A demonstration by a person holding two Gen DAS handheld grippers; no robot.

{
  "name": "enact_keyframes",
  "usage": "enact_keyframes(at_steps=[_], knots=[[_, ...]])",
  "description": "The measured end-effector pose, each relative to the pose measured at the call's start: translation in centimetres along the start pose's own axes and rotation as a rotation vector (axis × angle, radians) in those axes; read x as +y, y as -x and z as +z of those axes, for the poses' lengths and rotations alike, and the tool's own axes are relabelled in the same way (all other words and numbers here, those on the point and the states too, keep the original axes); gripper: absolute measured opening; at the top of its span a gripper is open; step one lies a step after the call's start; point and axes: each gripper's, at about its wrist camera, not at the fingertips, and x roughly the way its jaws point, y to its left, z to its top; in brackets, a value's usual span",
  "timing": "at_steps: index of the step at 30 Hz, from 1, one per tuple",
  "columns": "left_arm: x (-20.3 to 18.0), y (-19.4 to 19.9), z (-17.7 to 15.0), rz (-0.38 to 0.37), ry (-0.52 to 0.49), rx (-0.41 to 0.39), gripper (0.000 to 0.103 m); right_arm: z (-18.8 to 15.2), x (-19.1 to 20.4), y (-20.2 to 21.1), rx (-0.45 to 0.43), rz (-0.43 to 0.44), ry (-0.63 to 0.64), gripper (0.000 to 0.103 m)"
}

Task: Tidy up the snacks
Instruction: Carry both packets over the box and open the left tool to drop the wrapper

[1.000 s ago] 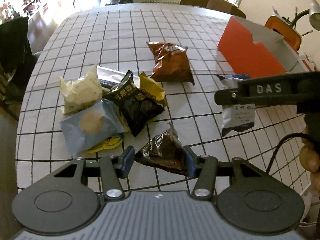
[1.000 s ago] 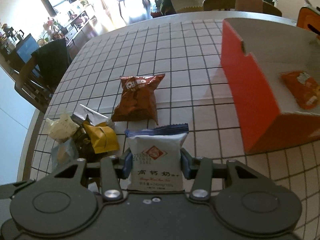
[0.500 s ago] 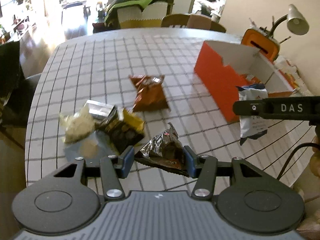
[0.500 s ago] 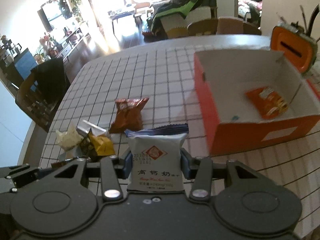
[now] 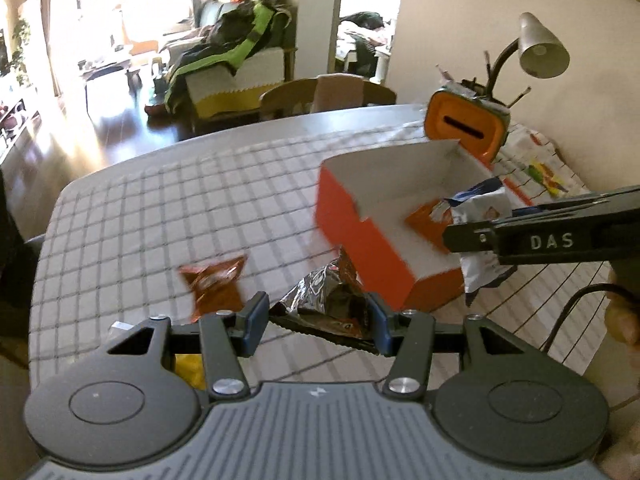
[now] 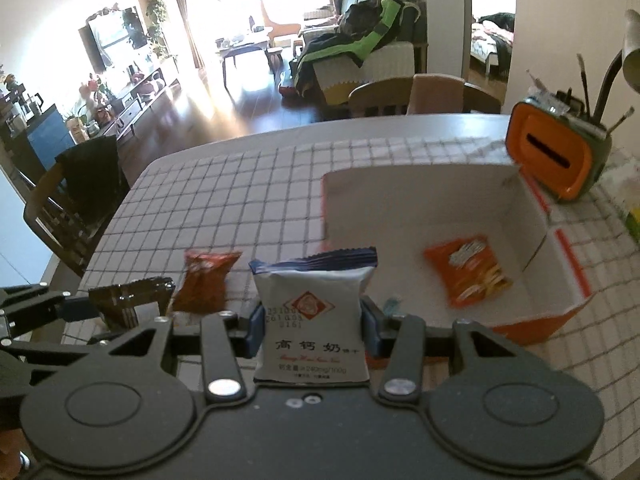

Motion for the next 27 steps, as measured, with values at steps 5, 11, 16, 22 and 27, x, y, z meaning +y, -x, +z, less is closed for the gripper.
enact_keyframes(at_steps=[5,11,16,22,27], knots=[[-3.0,-2.6,2.4,0.004,-0.013,0.007,0.052,1.5,-3.0,-0.9,-0.004,-0.005,0.029,0.047],[-5.5,-6.1,4.8,0.007,0.011,0.042,0.052,3.4,-7.9,-2.7,-0.005,-0.020,0.023,0.047],[-7.4,-8.8,6.2,0.018,-0.001,0.077,0.052,3.7,-11.7,-4.2,0.023,-0.033,0.012,0.047],[-9.5,-12.2,7.3,0.007,-0.037,0.132,0.052,3.1,-14.8,-7.3,0.111,-0.032,0.048,0.047],[-11.0,-15.4,7.6,0.012,-0.055,0.195,0.052,2.4,-16.0,-9.5,0.177,-0.013,0.077,0.047]])
